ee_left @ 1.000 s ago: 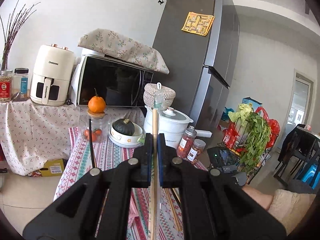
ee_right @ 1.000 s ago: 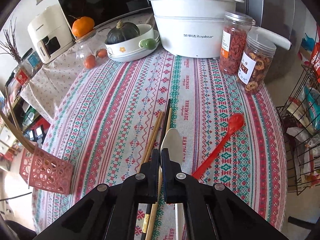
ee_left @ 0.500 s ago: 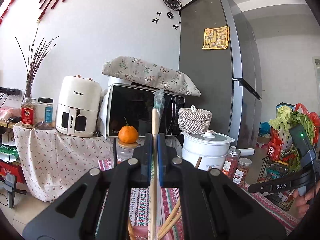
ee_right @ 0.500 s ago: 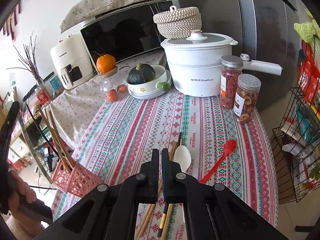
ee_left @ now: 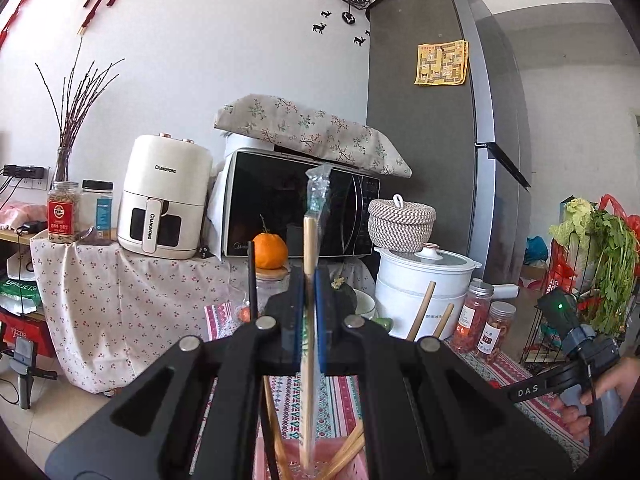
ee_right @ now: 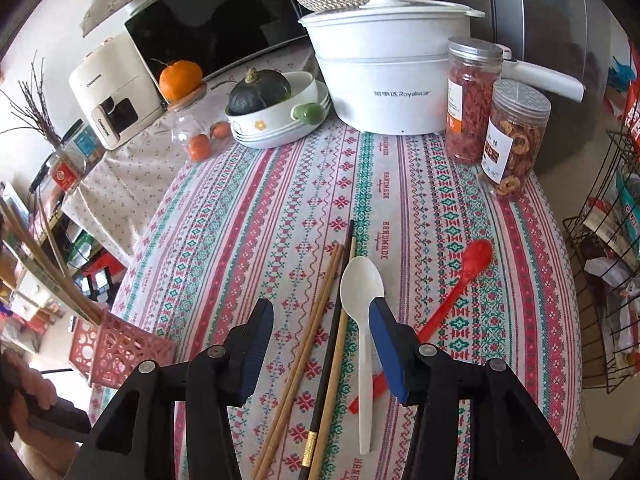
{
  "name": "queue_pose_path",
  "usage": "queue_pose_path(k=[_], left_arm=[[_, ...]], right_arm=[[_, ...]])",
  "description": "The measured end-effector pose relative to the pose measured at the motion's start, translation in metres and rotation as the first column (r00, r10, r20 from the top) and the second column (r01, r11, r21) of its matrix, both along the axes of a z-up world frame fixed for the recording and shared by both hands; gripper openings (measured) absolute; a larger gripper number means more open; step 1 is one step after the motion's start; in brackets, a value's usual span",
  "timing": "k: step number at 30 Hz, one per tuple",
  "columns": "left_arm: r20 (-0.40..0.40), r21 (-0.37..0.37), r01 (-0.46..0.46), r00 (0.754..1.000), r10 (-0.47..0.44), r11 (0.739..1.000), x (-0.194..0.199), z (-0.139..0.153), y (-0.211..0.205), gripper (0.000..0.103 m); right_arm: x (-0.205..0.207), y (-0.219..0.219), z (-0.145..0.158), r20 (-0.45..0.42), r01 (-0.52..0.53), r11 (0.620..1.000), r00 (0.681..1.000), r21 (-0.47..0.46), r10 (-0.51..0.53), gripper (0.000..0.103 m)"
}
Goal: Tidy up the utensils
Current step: 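Carry the chopstick toward the pink basket with the left gripper while the right gripper grasps a chopstick, then release the chopstick into the pink basket with the left gripper while the right gripper grasps the white spoon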
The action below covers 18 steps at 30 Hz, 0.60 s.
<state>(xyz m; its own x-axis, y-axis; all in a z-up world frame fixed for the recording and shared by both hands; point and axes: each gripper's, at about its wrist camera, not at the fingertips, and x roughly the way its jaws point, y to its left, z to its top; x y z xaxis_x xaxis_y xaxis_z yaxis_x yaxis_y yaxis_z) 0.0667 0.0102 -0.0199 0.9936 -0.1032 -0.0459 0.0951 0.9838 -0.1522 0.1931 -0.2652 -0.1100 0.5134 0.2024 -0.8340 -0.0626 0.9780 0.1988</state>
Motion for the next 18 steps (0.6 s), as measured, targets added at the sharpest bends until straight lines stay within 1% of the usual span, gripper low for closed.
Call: queue_pose_path(k=[3,8,9,10,11,15,17,18], left_arm=[[-0.011,-0.008,0.011,1.000,-0.012,1.000,-0.001,0.000,0.001,0.006],[-0.020,-0.005,0.022,1.000,-0.022,1.000,-0.003,-0.001,0.002,0.006],[-0.023,-0.006,0.023,0.999,-0.023,1.000,-0.003,0.000,0.001,0.006],[-0.026,-0.007,0.025,0.999,-0.025,1.000,-0.003,0.000,0.002,0.006],[-0.030,-0.009,0.027,0.999,-0.028,1.000,-0.003,0.000,0.002,0.006],[-0.041,-0.019,0.029,0.999,-0.030,0.999,-0.004,0.001,0.003,0.006],[-0.042,-0.024,0.029,0.999,-0.030,0.999,-0.006,0.003,0.004,0.006],[-0.045,-0.027,0.031,0.998,-0.032,0.999,-0.007,0.004,0.005,0.006]], right_arm=[[0.018,-0.004,-0.022,-0.048,0.026,0.999,0.998,-0.028,-0.027,0.051],[0.042,-0.008,-0.043,-0.082,0.033,0.999,0.996,-0.021,-0.034,0.051],[0.046,-0.007,-0.047,-0.088,0.029,0.999,0.996,-0.037,-0.032,0.049],[0.048,-0.006,-0.050,-0.088,0.023,0.998,0.996,-0.058,-0.028,0.040],[0.048,-0.005,-0.050,-0.058,0.017,0.996,0.998,-0.083,-0.022,0.034],[0.042,-0.005,-0.045,-0.020,0.014,0.996,1.000,-0.091,-0.016,0.034],[0.035,-0.007,-0.033,0.022,0.024,0.995,1.000,-0.095,-0.022,0.034],[0.030,-0.008,-0.024,0.050,0.030,0.996,0.998,-0.083,-0.026,0.034]])
